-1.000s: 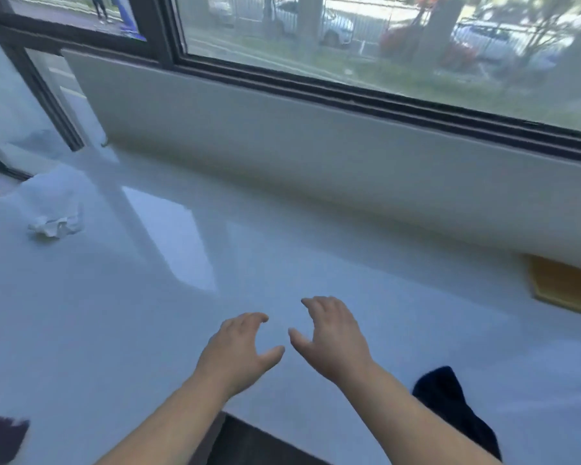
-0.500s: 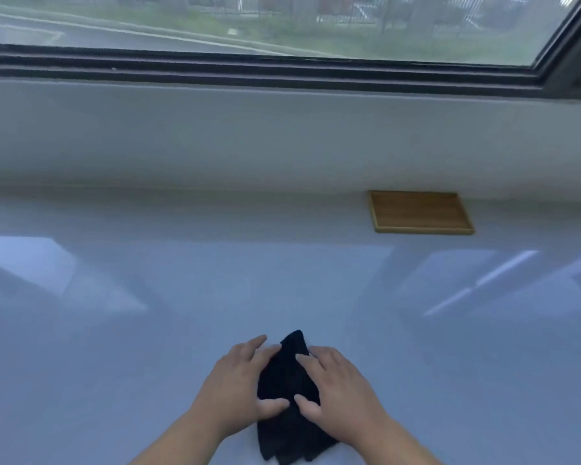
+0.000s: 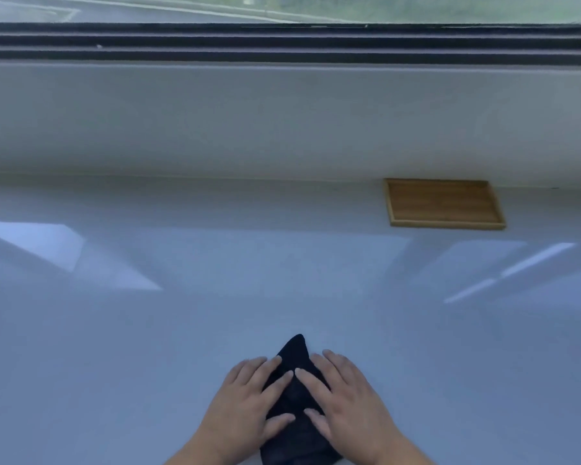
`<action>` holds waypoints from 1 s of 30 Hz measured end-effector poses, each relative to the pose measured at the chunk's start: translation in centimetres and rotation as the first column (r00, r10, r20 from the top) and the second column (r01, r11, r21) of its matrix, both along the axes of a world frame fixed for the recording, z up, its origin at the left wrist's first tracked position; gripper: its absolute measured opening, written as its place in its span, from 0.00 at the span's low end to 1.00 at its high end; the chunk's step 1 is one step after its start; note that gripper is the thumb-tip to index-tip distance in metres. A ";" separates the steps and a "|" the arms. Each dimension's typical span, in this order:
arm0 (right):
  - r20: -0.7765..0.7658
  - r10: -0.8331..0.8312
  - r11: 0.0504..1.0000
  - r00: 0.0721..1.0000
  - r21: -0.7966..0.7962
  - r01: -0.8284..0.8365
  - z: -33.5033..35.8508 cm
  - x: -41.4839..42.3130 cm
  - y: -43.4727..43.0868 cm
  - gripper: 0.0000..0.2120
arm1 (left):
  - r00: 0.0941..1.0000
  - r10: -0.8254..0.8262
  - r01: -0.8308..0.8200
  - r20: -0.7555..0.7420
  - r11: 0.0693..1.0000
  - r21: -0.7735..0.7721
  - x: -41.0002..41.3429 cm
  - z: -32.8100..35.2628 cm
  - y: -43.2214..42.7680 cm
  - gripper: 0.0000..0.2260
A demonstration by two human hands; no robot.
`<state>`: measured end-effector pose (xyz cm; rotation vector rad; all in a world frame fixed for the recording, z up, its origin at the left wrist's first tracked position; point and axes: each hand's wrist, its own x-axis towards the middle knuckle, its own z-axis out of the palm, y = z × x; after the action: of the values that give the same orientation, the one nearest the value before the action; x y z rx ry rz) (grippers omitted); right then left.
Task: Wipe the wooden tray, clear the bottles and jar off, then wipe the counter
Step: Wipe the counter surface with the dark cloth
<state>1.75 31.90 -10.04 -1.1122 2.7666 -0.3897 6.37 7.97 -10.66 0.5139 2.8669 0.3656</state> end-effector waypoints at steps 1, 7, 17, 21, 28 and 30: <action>-0.041 0.010 0.999 0.999 -0.046 -0.012 -0.3 0.4 -0.1 0.27 | 0.999 -0.015 0.016 -0.039 0.999 0.028 0.0 -0.3 -0.1 0.27; -0.038 0.065 0.995 0.997 -0.073 -0.068 -1.5 2.1 0.2 0.21 | 0.987 -0.076 0.085 -0.139 0.995 0.060 -0.8 -0.8 -0.5 0.24; -0.029 0.048 0.999 0.998 -0.003 -0.048 -1.4 -3.7 -1.7 0.24 | 0.983 0.022 -0.024 -0.180 1.000 -0.012 -5.2 -0.4 -2.0 0.22; -0.053 -0.034 0.999 0.998 -0.006 0.034 -1.0 -7.9 -3.5 0.24 | 0.986 0.088 -0.101 -0.139 0.991 -0.089 -9.7 0.3 -2.5 0.24; 0.013 -0.165 0.981 0.986 0.104 0.163 -0.3 -15.0 -7.1 0.23 | 0.969 0.230 -0.241 -0.085 0.957 -0.163 -17.2 0.9 -2.3 0.22; 0.003 -0.180 0.980 0.984 0.087 0.179 -0.3 -15.3 -7.3 0.23 | 0.964 0.258 -0.264 -0.056 0.954 -0.143 -17.9 0.6 -2.3 0.23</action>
<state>-13.59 24.61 -10.32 -0.8412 2.8536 -0.2905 -11.53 5.67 -10.08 0.1144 2.9723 0.1799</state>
